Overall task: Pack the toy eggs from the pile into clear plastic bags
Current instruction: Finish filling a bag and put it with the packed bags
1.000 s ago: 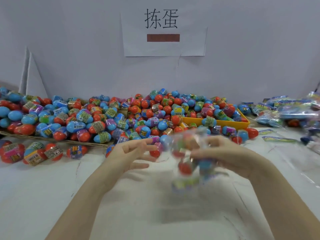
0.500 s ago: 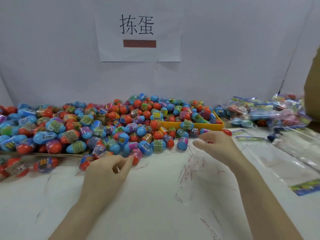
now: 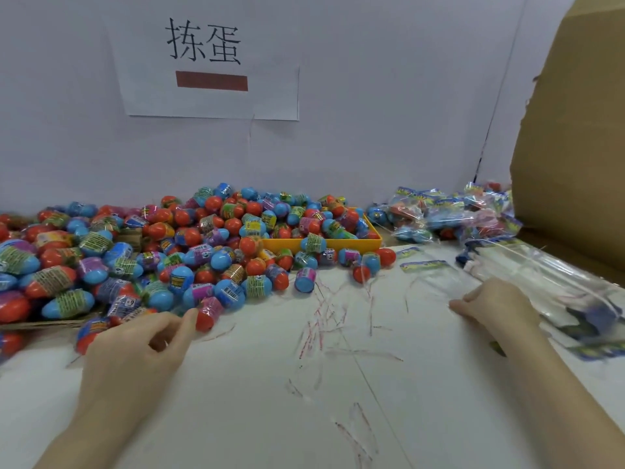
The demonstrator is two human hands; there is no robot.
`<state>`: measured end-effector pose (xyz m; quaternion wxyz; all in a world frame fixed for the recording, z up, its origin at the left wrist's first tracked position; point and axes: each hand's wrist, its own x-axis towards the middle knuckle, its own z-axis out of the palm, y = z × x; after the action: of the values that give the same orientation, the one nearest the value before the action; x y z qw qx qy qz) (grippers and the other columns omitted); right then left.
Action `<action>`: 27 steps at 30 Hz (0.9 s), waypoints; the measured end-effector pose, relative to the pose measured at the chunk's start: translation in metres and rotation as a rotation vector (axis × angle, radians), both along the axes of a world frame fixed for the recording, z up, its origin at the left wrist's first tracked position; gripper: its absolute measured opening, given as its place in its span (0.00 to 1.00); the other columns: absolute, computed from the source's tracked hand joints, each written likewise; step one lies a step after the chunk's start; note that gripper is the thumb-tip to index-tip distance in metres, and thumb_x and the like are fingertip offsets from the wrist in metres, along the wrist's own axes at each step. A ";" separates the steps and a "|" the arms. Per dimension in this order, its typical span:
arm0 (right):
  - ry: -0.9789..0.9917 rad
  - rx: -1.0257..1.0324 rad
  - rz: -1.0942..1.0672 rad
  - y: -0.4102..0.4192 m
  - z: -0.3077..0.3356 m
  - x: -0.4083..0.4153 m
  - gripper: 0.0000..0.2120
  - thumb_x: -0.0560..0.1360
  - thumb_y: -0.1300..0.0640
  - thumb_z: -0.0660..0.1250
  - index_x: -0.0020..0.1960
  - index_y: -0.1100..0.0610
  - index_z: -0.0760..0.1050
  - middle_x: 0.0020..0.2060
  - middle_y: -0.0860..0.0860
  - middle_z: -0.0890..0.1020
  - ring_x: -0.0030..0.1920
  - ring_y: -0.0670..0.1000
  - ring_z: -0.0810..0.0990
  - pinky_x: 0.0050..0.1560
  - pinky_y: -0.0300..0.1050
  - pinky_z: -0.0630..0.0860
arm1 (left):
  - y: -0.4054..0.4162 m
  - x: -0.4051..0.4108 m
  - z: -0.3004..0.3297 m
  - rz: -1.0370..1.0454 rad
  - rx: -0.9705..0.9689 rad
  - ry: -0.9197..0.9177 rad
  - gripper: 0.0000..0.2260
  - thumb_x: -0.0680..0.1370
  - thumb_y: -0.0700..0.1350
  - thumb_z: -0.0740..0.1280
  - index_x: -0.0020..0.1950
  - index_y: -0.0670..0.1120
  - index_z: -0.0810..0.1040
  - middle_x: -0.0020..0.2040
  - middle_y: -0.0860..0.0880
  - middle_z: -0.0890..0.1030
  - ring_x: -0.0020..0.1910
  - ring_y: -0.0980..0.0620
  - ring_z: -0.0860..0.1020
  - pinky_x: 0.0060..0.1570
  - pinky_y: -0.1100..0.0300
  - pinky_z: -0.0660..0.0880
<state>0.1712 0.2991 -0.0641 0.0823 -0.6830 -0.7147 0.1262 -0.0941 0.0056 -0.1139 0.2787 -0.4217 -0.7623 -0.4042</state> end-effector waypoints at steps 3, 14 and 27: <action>0.025 0.048 -0.053 -0.006 0.000 0.002 0.12 0.72 0.49 0.68 0.48 0.58 0.80 0.46 0.57 0.81 0.46 0.58 0.79 0.42 0.43 0.73 | 0.000 -0.005 -0.005 -0.006 -0.011 -0.045 0.16 0.72 0.53 0.63 0.26 0.48 0.73 0.22 0.53 0.72 0.37 0.54 0.73 0.33 0.61 0.68; 0.493 0.687 0.084 -0.029 0.050 -0.001 0.13 0.75 0.51 0.66 0.48 0.61 0.82 0.36 0.58 0.81 0.36 0.56 0.73 0.36 0.44 0.69 | -0.003 -0.010 -0.007 -0.060 -0.056 -0.102 0.16 0.73 0.61 0.58 0.32 0.53 0.75 0.24 0.58 0.72 0.38 0.61 0.74 0.36 0.66 0.70; 0.489 -0.906 1.437 -0.127 0.086 -0.117 0.10 0.74 0.55 0.63 0.37 0.57 0.78 0.29 0.50 0.82 0.28 0.47 0.81 0.38 0.36 0.76 | -0.007 0.029 0.041 -0.439 0.449 -0.738 0.44 0.59 0.80 0.55 0.63 0.51 0.72 0.58 0.49 0.80 0.57 0.54 0.78 0.55 0.57 0.75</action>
<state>0.0546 0.1720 0.0215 -0.1448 0.0106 -0.8149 0.5611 -0.0652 -0.0018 -0.0731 -0.0179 -0.3306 -0.5971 -0.7307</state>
